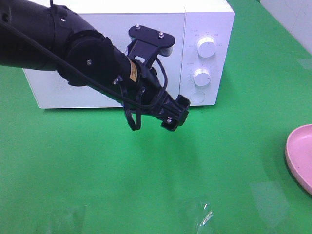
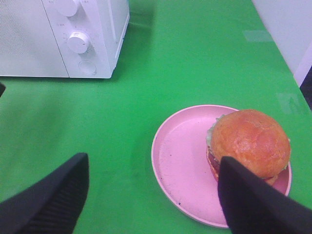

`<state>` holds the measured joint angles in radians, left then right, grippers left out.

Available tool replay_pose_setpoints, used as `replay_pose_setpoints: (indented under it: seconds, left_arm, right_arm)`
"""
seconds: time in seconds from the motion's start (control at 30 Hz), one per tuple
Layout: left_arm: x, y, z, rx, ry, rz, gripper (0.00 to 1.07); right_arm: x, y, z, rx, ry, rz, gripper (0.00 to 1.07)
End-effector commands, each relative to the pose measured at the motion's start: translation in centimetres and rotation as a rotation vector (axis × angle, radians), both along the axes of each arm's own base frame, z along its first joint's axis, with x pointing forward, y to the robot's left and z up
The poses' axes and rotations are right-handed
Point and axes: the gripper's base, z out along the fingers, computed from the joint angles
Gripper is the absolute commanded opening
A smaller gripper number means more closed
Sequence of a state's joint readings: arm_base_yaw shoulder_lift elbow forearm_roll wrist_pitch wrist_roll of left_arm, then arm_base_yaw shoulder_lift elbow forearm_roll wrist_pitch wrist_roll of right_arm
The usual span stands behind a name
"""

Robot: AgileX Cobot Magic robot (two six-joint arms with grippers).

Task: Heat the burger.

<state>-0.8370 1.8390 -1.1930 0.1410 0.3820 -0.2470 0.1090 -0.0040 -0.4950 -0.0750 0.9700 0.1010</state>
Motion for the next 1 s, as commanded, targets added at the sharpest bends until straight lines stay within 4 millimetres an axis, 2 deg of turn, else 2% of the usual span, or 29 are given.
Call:
replay_pose_setpoints:
  seconds: [0.03, 0.1, 0.17, 0.2, 0.23, 0.33, 0.4, 0.43, 0.47, 0.5, 0.53, 0.57, 0.6, 0.63, 0.67, 0.7, 0.73, 0.77, 0.8, 0.83, 0.87, 0.9, 0.93, 0.97, 1.0]
  left_arm:
    - [-0.9, 0.9, 1.0, 0.072, 0.076, 0.028, 1.00]
    - [-1.2, 1.3, 1.2, 0.100, 0.098, 0.034, 1.00]
    - [-2.3, 2.8, 2.6, 0.195, 0.155, 0.046, 1.00]
    - [-2.3, 2.8, 2.6, 0.195, 0.155, 0.046, 1.00]
    - [-2.5, 3.8, 3.5, 0.210, 0.170, 0.066, 1.00]
    - [-2.5, 4.2, 3.9, 0.213, 0.177, 0.078, 1.00]
    - [-1.9, 6.7, 5.4, 0.204, 0.231, 0.156, 1.00]
    - [-1.9, 6.7, 5.4, 0.204, 0.231, 0.156, 1.00]
    - [-1.7, 7.6, 5.8, 0.202, 0.244, 0.176, 1.00]
    - [-1.3, 9.4, 6.6, 0.200, 0.272, 0.204, 1.00]
    - [-1.3, 9.4, 6.6, 0.200, 0.272, 0.204, 1.00]
    - [-1.0, 11.1, 7.3, 0.195, 0.293, 0.227, 1.00]
    - [-1.0, 11.1, 7.3, 0.195, 0.293, 0.227, 1.00]
    - [-0.8, 12.0, 7.8, 0.191, 0.298, 0.238, 1.00]
    - [-0.6, 13.9, 8.5, 0.186, 0.317, 0.268, 1.00]
    - [-0.6, 13.9, 8.5, 0.186, 0.317, 0.268, 1.00]
    - [-0.4, 15.8, 9.3, 0.182, 0.324, 0.305, 1.00]
    - [-0.4, 15.8, 9.3, 0.182, 0.324, 0.305, 1.00]
    - [-0.3, 17.9, 10.0, 0.181, 0.327, 0.346, 1.00]
    - [-0.3, 17.9, 10.0, 0.181, 0.327, 0.346, 1.00]
    - [-0.4, 18.7, 10.3, 0.188, 0.333, 0.357, 1.00]
    - [-0.6, 20.8, 11.0, 0.192, 0.337, 0.393, 1.00]
    - [-0.6, 20.8, 11.0, 0.192, 0.337, 0.393, 1.00]
    - [-0.9, 22.4, 11.7, 0.183, 0.333, 0.433, 1.00]
    - [-0.9, 22.4, 11.7, 0.183, 0.333, 0.433, 1.00]
  right_arm:
    - [-0.4, 0.0, 0.0, 0.009, -0.034, -0.003, 0.70]
    - [-0.4, 0.0, 0.0, 0.009, -0.034, -0.003, 0.70]
    - [-0.4, 0.0, 0.0, 0.009, -0.034, -0.003, 0.70]
    - [-0.4, 0.0, 0.0, 0.009, -0.034, -0.003, 0.70]
    - [-0.4, 0.0, 0.0, 0.009, -0.034, -0.003, 0.70]
    - [-0.4, 0.0, 0.0, 0.009, -0.034, -0.003, 0.70]
    - [-0.4, 0.0, 0.0, 0.009, -0.034, -0.003, 0.70]
    - [-0.4, 0.0, 0.0, 0.009, -0.034, -0.003, 0.70]
    - [-0.4, 0.0, 0.0, 0.009, -0.034, -0.003, 0.70]
    - [-0.4, 0.0, 0.0, 0.009, -0.034, -0.003, 0.70]
    - [-0.4, 0.0, 0.0, 0.009, -0.034, -0.003, 0.70]
    - [-0.4, 0.0, 0.0, 0.009, -0.034, -0.003, 0.70]
    - [-0.4, 0.0, 0.0, 0.009, -0.034, -0.003, 0.70]
    - [-0.4, 0.0, 0.0, 0.009, -0.034, -0.003, 0.70]
    - [-0.4, 0.0, 0.0, 0.009, -0.034, -0.003, 0.70]
    - [-0.4, 0.0, 0.0, 0.009, -0.034, -0.003, 0.70]
    - [-0.4, 0.0, 0.0, 0.009, -0.034, -0.003, 0.70]
    - [-0.4, 0.0, 0.0, 0.009, -0.034, -0.003, 0.70]
    - [-0.4, 0.0, 0.0, 0.009, -0.034, -0.003, 0.70]
    - [-0.4, 0.0, 0.0, 0.009, -0.034, -0.003, 0.70]
    - [-0.4, 0.0, 0.0, 0.009, -0.034, -0.003, 0.70]
    - [-0.4, 0.0, 0.0, 0.009, -0.034, -0.003, 0.70]
    - [-0.4, 0.0, 0.0, 0.009, -0.034, -0.003, 0.70]
    - [-0.4, 0.0, 0.0, 0.009, -0.034, -0.003, 0.70]
    - [-0.4, 0.0, 0.0, 0.009, -0.034, -0.003, 0.70]
